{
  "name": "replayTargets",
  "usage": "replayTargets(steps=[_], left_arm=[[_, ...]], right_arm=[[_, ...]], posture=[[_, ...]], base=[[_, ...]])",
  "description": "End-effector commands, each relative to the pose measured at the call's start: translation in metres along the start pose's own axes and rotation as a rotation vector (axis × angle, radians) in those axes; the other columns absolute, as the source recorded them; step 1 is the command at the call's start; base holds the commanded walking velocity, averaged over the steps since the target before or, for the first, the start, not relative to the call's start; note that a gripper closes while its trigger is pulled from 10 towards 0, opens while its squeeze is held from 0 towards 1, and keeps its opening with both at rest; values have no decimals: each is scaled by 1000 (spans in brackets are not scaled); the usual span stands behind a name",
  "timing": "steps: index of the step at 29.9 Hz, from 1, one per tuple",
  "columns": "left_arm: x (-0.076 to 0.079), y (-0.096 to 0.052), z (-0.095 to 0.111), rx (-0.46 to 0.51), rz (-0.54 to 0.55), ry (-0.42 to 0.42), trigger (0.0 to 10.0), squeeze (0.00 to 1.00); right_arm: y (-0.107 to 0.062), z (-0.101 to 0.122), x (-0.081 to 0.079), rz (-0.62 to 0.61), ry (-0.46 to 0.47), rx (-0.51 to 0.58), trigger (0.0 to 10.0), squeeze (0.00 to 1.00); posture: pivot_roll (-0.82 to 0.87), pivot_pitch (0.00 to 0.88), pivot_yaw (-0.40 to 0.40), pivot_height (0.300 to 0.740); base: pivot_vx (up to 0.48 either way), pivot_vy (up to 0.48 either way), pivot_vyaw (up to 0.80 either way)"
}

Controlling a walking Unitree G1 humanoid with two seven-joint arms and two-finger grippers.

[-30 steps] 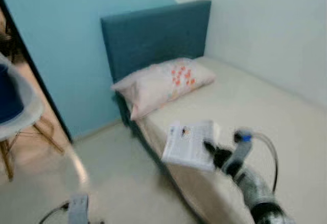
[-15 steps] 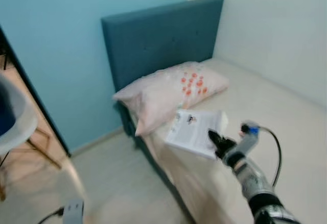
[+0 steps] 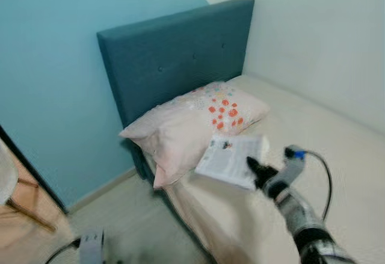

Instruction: Clean up the room

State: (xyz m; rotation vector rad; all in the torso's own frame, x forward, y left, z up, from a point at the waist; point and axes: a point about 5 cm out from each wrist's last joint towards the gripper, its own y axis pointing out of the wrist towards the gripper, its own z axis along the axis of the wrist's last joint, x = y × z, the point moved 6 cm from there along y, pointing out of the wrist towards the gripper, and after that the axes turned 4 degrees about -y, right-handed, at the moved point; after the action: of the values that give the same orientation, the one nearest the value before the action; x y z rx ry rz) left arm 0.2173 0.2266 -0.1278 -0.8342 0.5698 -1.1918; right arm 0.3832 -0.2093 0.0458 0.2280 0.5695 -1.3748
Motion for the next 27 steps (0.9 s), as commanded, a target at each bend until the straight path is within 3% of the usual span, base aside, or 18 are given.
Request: replayTargets(steps=[1,7,9,11,16,17,18,19,21,24,25,27], left_arm=[[-11,-3,-16,-45,38,-5,10000,0],[-12,-2,-13,-30,46,-12,10000,0],[-11,-1,4,19,37,22,10000,0],[-11,-1,4,19,37,22,10000,0],[-12,1,57,179,36,-2,10000,0],[-12,1,57,179,36,-2,10000,0],[-21,-2,84,258,55,-28,10000,0],[-24,-3,94,287,62,-37,10000,0],[-26,-4,98,300,65,-41,10000,0],[-31,-7,116,346,70,-39,10000,0],[-35,-11,134,394,77,-37,10000,0],[-37,-12,140,411,81,-37,10000,0]], right_arm=[[3,-2,-8,39,51,-3,10000,0],[3,7,-6,33,108,30,10000,0],[3,11,-1,7,129,45,10000,0],[3,11,-1,7,129,45,10000,0],[-3,22,17,-54,166,74,10000,0],[-3,22,17,-54,166,74,10000,0],[-7,30,27,-84,197,105,10000,0],[-8,33,30,-94,212,118,10000,0],[-9,34,31,-97,221,125,10000,0],[-11,38,36,-111,230,137,10000,0],[-12,41,39,-120,252,150,10000,0],[-12,42,39,-121,263,155,10000,0]], posture=[[-84,0,-11,701],[-82,0,-12,676],[-80,0,-14,661],[-80,0,-14,656],[-69,0,-21,631],[-69,0,-21,631],[-67,0,-22,621],[-67,0,-22,616],[-67,0,-22,611],[-58,0,-21,601],[-54,0,-17,591],[-54,0,-17,586]], base=[[0,0,0],[0,0,0],[0,0,0],[0,0,0],[0,0,0],[0,0,0],[0,0,0],[0,0,0],[0,0,0],[0,0,0],[0,0,0],[0,0,0]])
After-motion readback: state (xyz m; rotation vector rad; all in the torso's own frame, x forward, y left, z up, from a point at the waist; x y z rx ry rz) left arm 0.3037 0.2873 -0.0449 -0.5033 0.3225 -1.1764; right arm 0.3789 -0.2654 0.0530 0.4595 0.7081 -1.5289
